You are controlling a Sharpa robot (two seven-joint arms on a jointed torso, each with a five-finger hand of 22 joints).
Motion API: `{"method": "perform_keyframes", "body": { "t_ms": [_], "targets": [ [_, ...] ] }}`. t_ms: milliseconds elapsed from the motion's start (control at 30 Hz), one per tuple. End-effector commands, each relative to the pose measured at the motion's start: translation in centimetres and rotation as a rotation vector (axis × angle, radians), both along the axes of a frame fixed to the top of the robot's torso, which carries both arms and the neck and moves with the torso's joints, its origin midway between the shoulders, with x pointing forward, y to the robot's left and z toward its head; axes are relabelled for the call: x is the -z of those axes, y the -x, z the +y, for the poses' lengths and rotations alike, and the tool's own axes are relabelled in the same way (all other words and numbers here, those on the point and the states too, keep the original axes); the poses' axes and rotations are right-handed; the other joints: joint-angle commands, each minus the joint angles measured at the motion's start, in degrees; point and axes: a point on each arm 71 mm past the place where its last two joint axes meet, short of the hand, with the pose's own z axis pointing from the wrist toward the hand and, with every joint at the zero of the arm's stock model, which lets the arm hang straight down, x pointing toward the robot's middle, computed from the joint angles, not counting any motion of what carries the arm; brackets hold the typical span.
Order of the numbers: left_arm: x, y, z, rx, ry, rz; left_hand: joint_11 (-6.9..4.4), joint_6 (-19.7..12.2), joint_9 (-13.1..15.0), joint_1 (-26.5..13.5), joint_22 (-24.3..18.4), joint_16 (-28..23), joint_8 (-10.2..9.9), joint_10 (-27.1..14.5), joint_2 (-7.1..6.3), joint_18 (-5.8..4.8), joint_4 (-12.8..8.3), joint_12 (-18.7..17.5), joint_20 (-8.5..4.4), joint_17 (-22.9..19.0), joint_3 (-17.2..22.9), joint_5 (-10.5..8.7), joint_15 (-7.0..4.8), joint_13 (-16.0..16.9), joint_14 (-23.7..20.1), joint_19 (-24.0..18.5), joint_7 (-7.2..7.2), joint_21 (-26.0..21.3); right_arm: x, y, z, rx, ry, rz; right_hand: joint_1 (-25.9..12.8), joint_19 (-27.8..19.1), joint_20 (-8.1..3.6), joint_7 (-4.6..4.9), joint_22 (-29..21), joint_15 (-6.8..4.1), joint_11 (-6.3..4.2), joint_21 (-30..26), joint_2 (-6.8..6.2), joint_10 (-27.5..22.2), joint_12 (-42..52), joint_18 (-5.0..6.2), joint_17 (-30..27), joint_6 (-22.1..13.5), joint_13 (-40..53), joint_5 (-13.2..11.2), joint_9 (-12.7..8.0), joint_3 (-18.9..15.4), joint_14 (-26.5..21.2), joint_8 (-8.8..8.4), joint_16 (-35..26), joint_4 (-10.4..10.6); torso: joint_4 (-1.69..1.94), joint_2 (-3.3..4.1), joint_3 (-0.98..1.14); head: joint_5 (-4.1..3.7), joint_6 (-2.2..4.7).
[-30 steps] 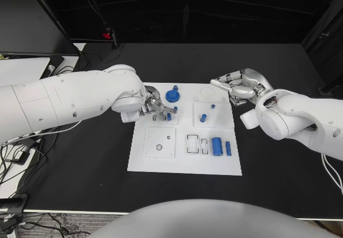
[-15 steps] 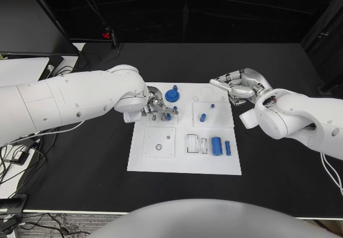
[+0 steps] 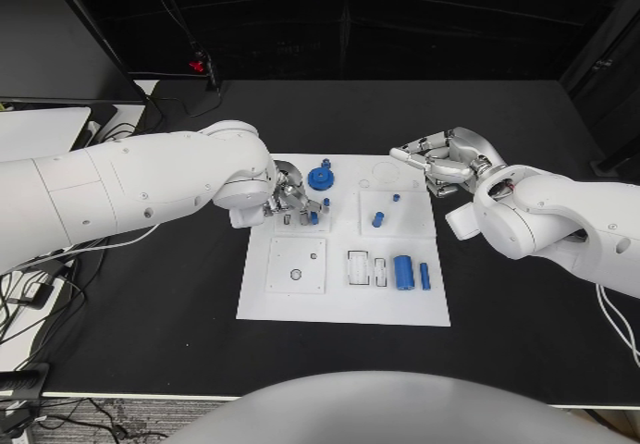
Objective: Assemble the parts on the task board
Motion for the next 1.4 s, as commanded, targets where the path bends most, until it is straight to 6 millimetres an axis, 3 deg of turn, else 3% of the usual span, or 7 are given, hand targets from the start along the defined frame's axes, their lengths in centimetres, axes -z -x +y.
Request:
{"method": "perform_keyframes", "body": {
  "t_ms": [33,300,1400],
  "targets": [
    [-0.04,0.00,-0.19,0.021,0.002,0.003,-0.44,0.4,0.2,0.8,15.1,0.0,-0.3,5.9,-0.01,-0.36,0.1,0.2,-0.51,15.1,0.5,0.46,-0.30,15.1,6.0,6.1,-0.13,0.2,-0.07,-0.03,0.10,-0.003,-0.003,-0.001,0.5,6.2,0.19,-0.13,15.1,0.21,0.14,0.2,0.19,6.0,0.1,-0.42,15.1,-0.3,15.1,-0.2,0.1,-0.4,6.1,0.35,0.1,-0.1,0.00,-0.01,0.00,-0.03,0.00],
    [-0.05,-0.14,-0.13,0.022,0.007,0.001,-0.57,0.5,0.7,1.8,15.1,0.0,-0.7,5.9,0.76,-0.36,0.1,0.2,-0.65,15.1,1.0,1.61,-0.44,15.1,6.0,6.1,-0.27,0.2,-0.02,-0.06,0.08,0.000,-0.001,0.003,0.5,6.2,0.19,-0.13,15.1,0.21,0.14,0.2,0.19,6.0,0.1,-0.42,15.1,-0.3,15.1,-0.2,0.1,-0.4,6.1,0.35,0.1,-0.1,-0.02,0.00,0.00,-0.13,0.00],
    [0.05,-0.12,-0.58,0.043,0.016,0.007,-0.91,0.8,2.7,9.1,15.1,0.0,-2.5,5.9,1.15,-0.36,-0.1,0.2,-1.10,15.1,4.8,3.62,-0.89,15.1,6.0,6.1,-0.62,0.2,0.14,-0.15,0.02,0.007,0.003,0.013,0.6,6.2,0.17,-0.16,15.1,0.19,0.12,0.2,0.36,6.0,0.1,-0.42,15.1,-0.2,15.1,-0.1,0.1,-0.4,6.1,0.48,0.1,0.0,0.00,0.01,-0.01,-0.46,0.00]
  ]
}}
